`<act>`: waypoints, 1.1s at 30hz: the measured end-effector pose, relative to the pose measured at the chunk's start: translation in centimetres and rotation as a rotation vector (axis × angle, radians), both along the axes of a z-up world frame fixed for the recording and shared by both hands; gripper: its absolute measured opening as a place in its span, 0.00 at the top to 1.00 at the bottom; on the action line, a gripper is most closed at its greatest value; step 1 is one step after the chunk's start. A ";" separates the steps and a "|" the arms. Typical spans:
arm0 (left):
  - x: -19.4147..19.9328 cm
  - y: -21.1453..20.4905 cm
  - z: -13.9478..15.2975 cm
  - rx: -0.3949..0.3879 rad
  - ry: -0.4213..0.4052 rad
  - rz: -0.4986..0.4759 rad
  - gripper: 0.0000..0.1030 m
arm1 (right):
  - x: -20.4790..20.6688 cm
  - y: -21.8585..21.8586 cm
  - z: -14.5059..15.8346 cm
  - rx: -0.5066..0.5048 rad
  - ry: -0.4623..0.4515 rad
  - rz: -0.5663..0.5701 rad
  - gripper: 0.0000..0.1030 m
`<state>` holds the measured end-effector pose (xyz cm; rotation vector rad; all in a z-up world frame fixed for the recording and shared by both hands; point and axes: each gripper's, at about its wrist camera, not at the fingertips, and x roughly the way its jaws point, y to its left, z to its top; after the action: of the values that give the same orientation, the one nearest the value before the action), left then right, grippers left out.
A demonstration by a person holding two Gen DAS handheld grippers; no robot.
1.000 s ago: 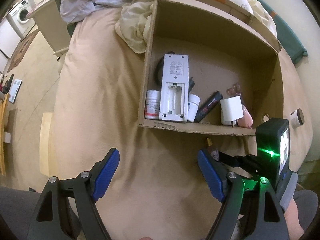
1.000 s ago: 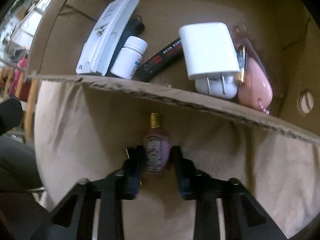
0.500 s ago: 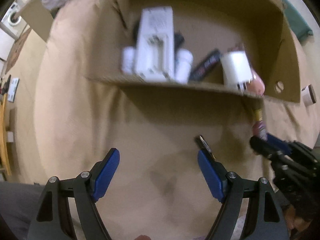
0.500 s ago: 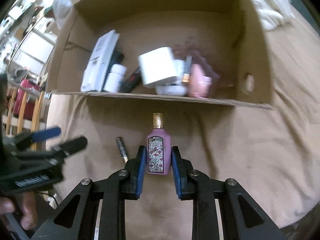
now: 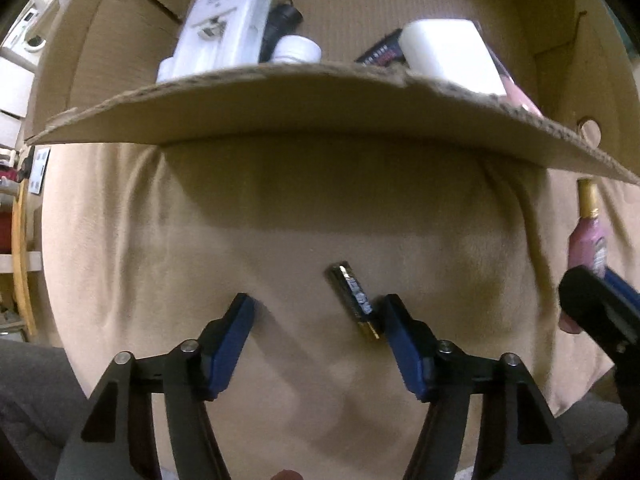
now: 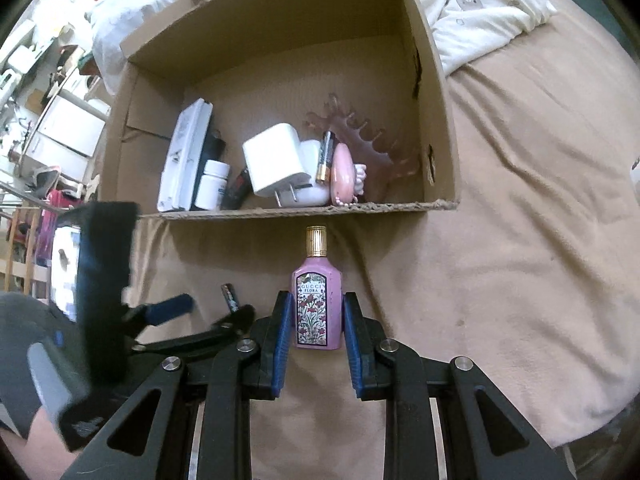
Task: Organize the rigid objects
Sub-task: 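Grasp the second black battery with the left gripper, then carry the battery into the box with the left while the right carries the perfume in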
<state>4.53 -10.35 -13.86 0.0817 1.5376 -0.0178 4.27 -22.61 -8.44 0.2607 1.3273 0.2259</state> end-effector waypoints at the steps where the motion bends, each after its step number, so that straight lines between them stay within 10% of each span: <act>1: 0.0 -0.1 0.0 -0.001 0.000 -0.005 0.53 | 0.0 -0.1 0.2 0.005 -0.004 0.000 0.75; 6: 0.0 -0.5 0.4 -0.009 -0.001 -0.037 0.91 | 0.0 -0.5 1.1 0.021 -0.022 0.007 0.75; 33: -2.3 8.2 3.4 0.035 -0.050 -0.060 0.91 | -2.2 0.9 2.3 -0.008 -0.024 0.101 0.75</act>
<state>2.20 -2.15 -10.44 0.1551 1.4850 -0.0364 2.06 -21.73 -6.18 0.1840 1.3185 0.3084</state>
